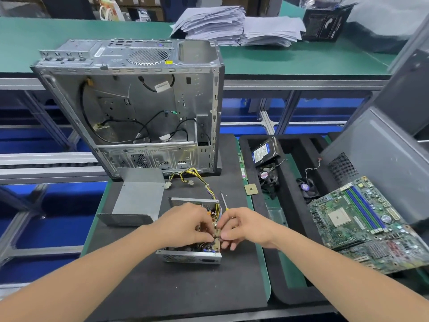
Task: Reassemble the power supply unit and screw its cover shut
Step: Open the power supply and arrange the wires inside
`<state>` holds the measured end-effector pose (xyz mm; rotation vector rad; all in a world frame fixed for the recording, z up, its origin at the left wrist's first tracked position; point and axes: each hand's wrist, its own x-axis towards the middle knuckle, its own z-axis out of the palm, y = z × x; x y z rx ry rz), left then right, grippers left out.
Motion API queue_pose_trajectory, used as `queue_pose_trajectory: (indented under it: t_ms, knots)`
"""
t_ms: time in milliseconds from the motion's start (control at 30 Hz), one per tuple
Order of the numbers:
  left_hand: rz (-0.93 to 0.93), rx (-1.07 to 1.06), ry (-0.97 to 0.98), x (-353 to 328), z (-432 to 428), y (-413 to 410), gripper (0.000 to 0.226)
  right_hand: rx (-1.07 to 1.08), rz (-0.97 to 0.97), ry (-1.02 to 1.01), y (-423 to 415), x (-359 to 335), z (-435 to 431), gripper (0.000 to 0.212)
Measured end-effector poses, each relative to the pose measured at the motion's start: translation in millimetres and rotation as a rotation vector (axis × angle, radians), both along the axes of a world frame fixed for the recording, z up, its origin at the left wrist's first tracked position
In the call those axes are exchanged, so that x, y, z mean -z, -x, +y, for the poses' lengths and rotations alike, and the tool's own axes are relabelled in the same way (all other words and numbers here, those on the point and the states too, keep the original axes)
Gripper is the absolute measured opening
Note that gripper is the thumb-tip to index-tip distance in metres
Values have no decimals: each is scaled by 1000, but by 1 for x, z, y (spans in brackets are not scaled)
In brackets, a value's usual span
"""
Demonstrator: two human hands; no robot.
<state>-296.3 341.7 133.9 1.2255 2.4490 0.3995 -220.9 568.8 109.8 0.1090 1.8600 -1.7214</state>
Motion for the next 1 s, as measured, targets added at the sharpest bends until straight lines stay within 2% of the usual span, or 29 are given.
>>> queue_pose_trajectory:
  t_ms: [100, 233, 333, 533, 1000]
  knots:
    - [-54, -41, -64, 13, 4, -5, 29, 140, -59, 52, 0, 9, -2, 24]
    - [-129, -45, -145, 15, 0, -2, 14, 200, -115, 250, -1, 10, 0, 26]
    - [-165, -9, -160, 10, -7, 1, 11, 234, -131, 352, -2, 8, 2, 29]
    - [-259, -53, -260, 1, -8, -8, 14, 196, -121, 382, -3, 6, 0, 33]
    - [-311, -175, -274, 5, -12, -10, 10, 252, -119, 410, 0, 9, -12, 29]
